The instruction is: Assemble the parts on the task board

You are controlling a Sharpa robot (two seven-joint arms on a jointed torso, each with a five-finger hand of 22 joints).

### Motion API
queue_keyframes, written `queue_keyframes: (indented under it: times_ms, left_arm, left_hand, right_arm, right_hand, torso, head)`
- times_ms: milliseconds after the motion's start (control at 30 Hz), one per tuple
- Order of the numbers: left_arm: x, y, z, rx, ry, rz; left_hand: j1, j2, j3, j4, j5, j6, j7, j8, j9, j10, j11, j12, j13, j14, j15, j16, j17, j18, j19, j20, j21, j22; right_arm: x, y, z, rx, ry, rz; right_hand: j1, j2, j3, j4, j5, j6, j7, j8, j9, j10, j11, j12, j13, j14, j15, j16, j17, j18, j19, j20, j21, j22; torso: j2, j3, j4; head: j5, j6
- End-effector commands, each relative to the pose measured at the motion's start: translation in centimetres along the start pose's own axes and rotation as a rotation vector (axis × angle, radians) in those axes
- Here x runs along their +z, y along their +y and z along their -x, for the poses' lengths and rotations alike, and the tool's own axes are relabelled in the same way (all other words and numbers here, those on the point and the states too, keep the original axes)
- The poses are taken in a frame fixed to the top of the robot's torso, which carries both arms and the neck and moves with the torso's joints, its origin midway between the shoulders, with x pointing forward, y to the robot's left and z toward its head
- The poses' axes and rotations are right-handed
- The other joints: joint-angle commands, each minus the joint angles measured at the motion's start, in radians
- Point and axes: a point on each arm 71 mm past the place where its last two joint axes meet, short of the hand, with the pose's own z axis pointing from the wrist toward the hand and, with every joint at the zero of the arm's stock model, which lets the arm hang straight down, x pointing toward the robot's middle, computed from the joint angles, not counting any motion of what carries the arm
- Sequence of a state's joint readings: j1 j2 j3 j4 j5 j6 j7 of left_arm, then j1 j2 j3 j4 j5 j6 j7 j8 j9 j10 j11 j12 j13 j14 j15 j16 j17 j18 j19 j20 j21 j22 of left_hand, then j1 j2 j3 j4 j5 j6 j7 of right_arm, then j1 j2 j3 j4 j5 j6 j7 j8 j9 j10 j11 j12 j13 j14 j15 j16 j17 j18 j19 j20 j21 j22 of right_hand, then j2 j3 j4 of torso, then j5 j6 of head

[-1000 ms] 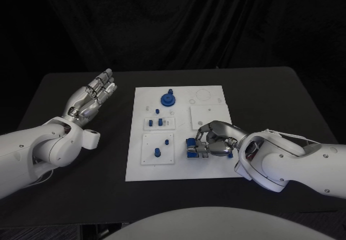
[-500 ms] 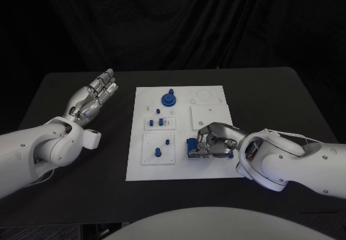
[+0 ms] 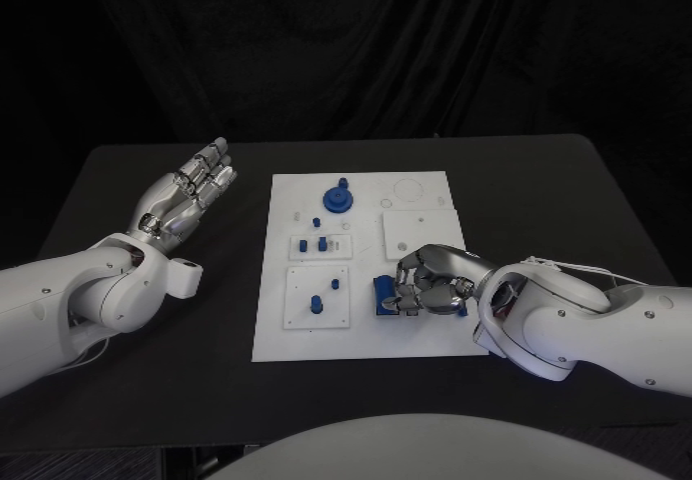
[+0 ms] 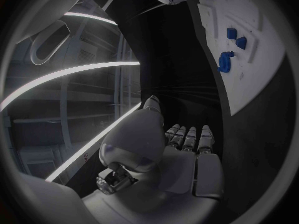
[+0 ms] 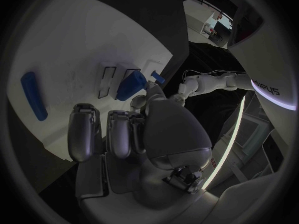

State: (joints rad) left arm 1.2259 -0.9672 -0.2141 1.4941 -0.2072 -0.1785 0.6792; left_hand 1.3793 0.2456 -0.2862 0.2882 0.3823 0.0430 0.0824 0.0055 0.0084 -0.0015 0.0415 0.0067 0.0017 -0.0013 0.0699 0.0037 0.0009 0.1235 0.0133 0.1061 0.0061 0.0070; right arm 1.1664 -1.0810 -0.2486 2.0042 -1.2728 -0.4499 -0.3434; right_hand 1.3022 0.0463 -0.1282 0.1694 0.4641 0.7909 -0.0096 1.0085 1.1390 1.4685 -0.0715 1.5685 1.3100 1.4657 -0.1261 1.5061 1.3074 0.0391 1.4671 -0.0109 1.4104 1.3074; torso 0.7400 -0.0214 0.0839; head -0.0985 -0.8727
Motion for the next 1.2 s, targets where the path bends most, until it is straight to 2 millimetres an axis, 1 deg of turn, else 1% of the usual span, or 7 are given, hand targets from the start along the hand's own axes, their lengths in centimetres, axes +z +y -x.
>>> queue_keyframes:
  times_ms: [33,267,733,833,900,1033,1200]
  left_arm:
    - [0.0,-0.26,-0.15,-0.012,0.009,-0.04]
    - [0.02,-0.23,-0.17,-0.014,0.011,-0.038]
    - [-0.01,-0.18,-0.17,-0.016,0.013,-0.034]
    - [0.0,-0.17,-0.17,-0.016,0.013,-0.034]
    - [0.0,-0.16,-0.18,-0.016,0.014,-0.034]
    - [-0.02,-0.15,-0.17,-0.016,0.014,-0.033]
    - [-0.09,-0.16,-0.08,-0.015,0.012,-0.034]
  left_hand:
    - [0.011,-0.001,0.004,0.0,0.008,0.001,0.008,0.004,0.001,0.002,0.007,-0.007,-0.002,0.001,0.007,-0.004,-0.001,-0.017,-0.001,0.006,0.005,0.001]
    - [0.014,-0.001,0.005,-0.001,0.009,0.002,0.009,0.004,0.001,0.002,0.008,-0.007,-0.002,0.001,0.011,-0.004,-0.001,-0.019,0.0,0.008,0.005,0.001]
    - [0.019,-0.001,0.006,-0.001,0.012,0.004,0.011,0.005,0.002,0.002,0.01,-0.007,-0.002,0.001,0.015,-0.004,-0.001,-0.022,0.0,0.01,0.005,0.002]
    - [0.019,-0.002,0.007,-0.001,0.013,0.004,0.011,0.005,0.002,0.002,0.011,-0.007,-0.002,0.001,0.016,-0.004,-0.001,-0.022,0.0,0.01,0.005,0.002]
    - [0.019,-0.002,0.007,-0.001,0.013,0.004,0.011,0.005,0.002,0.002,0.011,-0.007,-0.002,0.001,0.016,-0.004,-0.001,-0.022,0.0,0.01,0.005,0.002]
    - [0.02,-0.002,0.007,-0.001,0.014,0.005,0.012,0.005,0.002,0.002,0.011,-0.007,-0.002,0.001,0.018,-0.004,-0.001,-0.023,0.0,0.011,0.005,0.002]
    - [0.02,-0.002,0.007,-0.001,0.014,0.005,0.012,0.005,0.002,0.002,0.011,-0.007,-0.002,0.001,0.018,-0.004,-0.001,-0.023,0.0,0.011,0.005,0.002]
  right_arm:
    - [-0.01,-0.12,-0.04,-0.01,0.002,0.0]
    - [0.06,-0.18,-0.25,-0.022,0.03,-0.006]
    - [0.19,-0.35,-0.84,-0.042,0.089,-0.018]
    - [0.2,-0.34,-0.87,-0.041,0.089,-0.017]
    - [0.2,-0.34,-0.85,-0.04,0.086,-0.016]
    - [0.1,-0.32,-0.71,-0.033,0.069,-0.009]
    - [-0.34,-0.27,-0.34,-0.017,0.033,0.006]
  right_hand:
    - [0.011,0.001,0.001,0.007,0.039,-0.005,-0.004,-0.009,-0.005,0.102,-0.007,0.002,0.261,0.076,-0.006,0.003,0.104,0.001,0.039,-0.007,0.003,0.21]
    - [0.026,-0.004,0.007,0.004,0.061,-0.016,-0.005,-0.021,-0.013,0.102,-0.007,0.002,0.261,0.075,-0.006,0.002,0.102,0.002,0.037,-0.007,0.0,0.209]
    - [0.05,-0.012,0.013,-0.009,0.03,-0.025,-0.002,-0.035,-0.023,0.102,-0.005,0.002,0.261,0.074,-0.005,-0.001,0.097,0.004,0.034,-0.006,-0.008,0.207]
    - [0.037,-0.012,0.0,0.003,-0.077,-0.016,0.001,-0.029,-0.019,0.102,-0.003,0.002,0.261,0.074,-0.002,-0.001,0.097,0.004,0.033,-0.004,-0.009,0.206]
    - [0.031,-0.012,-0.005,0.007,-0.105,-0.015,0.001,-0.027,-0.018,0.102,-0.002,0.002,0.261,0.074,-0.002,-0.002,0.097,0.004,0.033,-0.003,-0.009,0.206]
    - [-0.01,-0.01,-0.042,0.041,-0.29,-0.009,0.002,-0.007,-0.003,0.102,-0.001,0.002,0.261,0.074,0.0,-0.001,0.098,0.004,0.033,-0.002,-0.009,0.207]
    - [-0.06,-0.02,-0.072,0.089,-0.377,-0.032,0.0,-0.02,-0.013,0.102,-0.002,0.002,0.261,0.075,-0.001,0.0,0.101,0.003,0.035,-0.002,-0.008,0.207]
  torso:
    - [0.001,0.0001,-0.0001]
    - [0.0,0.0,0.0]
    - [0.0,0.0001,0.0003]
    - [0.0,0.0,0.0005]
    - [0.0,0.0001,0.0003]
    - [0.0,0.0003,0.0]
    - [0.0,0.0,0.0]
  head:
    - [0.002,0.0]
    - [0.002,0.0]
    - [0.007,0.0]
    - [0.008,0.0]
    - [0.008,0.0]
    - [0.009,0.0]
    - [0.011,0.0]
